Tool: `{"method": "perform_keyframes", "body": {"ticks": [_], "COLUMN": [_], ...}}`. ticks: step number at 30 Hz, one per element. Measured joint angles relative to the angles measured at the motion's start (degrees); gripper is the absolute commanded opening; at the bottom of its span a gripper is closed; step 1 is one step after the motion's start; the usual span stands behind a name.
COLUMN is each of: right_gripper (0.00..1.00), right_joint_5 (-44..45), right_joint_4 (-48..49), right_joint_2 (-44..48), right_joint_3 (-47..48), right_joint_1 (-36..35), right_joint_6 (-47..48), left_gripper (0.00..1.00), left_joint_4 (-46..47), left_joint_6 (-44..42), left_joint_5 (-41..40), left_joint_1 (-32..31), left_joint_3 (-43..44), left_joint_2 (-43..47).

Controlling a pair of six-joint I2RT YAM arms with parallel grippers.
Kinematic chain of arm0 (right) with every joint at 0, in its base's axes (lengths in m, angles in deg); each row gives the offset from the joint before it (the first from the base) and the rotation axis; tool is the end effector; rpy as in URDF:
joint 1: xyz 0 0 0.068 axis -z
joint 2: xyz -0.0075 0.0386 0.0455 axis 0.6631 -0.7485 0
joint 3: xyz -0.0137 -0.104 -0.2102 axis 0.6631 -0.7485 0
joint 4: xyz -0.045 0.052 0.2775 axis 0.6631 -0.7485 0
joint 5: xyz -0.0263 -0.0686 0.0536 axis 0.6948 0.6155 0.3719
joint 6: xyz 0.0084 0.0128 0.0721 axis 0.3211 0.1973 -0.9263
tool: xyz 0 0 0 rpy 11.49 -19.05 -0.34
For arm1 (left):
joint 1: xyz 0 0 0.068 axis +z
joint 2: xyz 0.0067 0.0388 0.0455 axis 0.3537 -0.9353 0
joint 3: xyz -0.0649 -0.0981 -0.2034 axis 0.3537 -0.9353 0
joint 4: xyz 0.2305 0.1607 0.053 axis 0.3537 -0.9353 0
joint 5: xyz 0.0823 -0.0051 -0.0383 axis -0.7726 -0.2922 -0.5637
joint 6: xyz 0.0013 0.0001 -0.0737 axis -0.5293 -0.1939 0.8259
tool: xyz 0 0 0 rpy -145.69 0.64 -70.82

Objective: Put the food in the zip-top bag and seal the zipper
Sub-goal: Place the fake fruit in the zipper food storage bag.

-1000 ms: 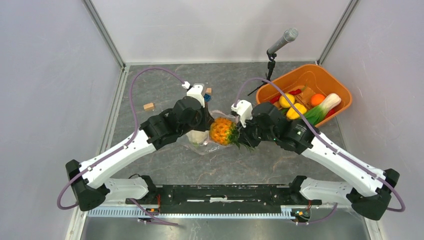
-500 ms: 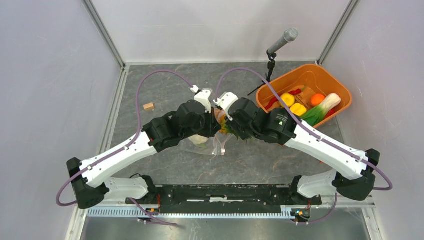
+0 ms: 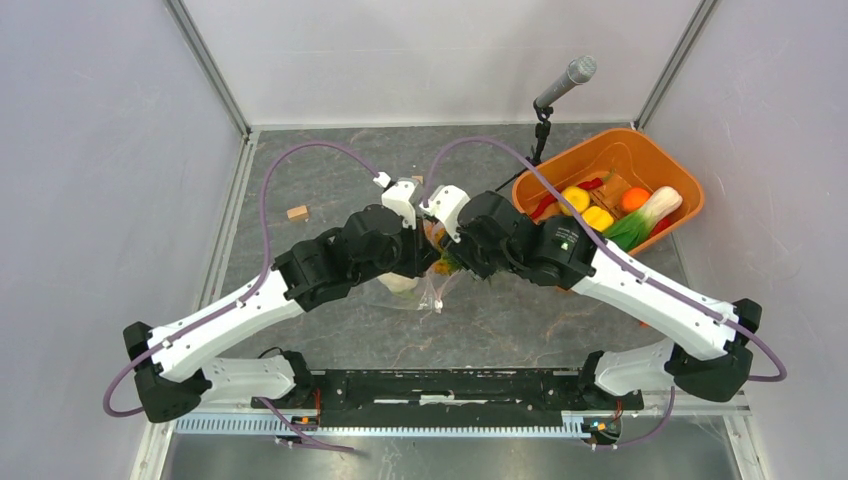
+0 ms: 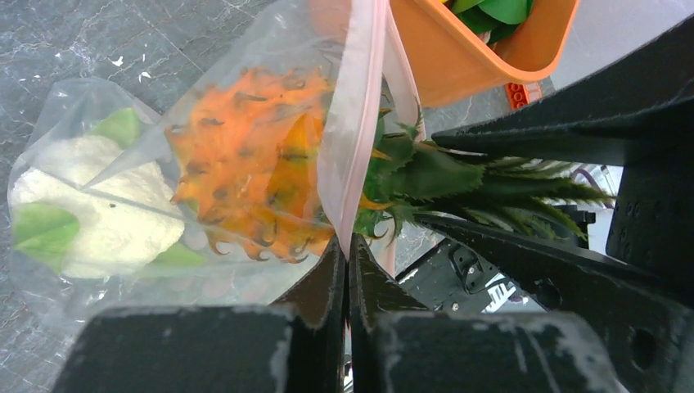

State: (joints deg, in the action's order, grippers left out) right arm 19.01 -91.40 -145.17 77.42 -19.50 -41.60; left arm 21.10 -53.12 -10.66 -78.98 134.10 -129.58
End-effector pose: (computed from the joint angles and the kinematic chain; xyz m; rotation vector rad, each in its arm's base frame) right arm 0.1656 0.2656 0.3376 -1.0511 2.1238 0.2161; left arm 0.1714 -0.2561 0.3235 0.3244 2.1639 -0.7826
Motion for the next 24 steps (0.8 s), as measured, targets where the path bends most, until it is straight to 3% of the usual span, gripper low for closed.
{"method": "perform_keyframes", "body": {"ticks": [3, 7, 13, 19, 22, 24], "right_gripper": [0.72, 0.77, 0.86, 0.87, 0.84, 0.77], "right_joint_5": [0.3, 0.9, 4.3, 9.6, 10.1, 8.9], "right_joint_4": [2.9, 10.3, 17.9, 20.6, 23.8, 27.2], "right_joint_2": [0.6, 6.2, 22.2, 32.1, 33.1, 33.1], "right_joint_3": [0.1, -3.9, -14.3, -25.0, -31.5, -36.3], "right_joint_1": [0.0, 0.0, 0.0, 0.0, 0.0, 0.0], "right_joint_6": [0.3, 0.0, -3.8, -11.8, -17.5, -20.9], "left_gripper": [0.02, 0.02, 0.02, 0.02, 0.02, 0.02], "left_joint_4": [0.1, 0.0, -0.2, -0.2, -0.2, -0.2], "left_joint_6": [0.0, 0.0, 0.0, 0.0, 0.0, 0.0], "left_joint_5": [-0.3, -1.6, -3.4, -4.7, -4.7, -4.7], "left_joint_1": [0.0, 0.0, 0.0, 0.0, 0.0, 0.0], "left_joint_3": [-0.2, -0.9, -1.0, -1.0, -1.0, -1.0], "left_joint_2": [0.4, 0.7, 1.4, 1.6, 1.6, 1.6]}}
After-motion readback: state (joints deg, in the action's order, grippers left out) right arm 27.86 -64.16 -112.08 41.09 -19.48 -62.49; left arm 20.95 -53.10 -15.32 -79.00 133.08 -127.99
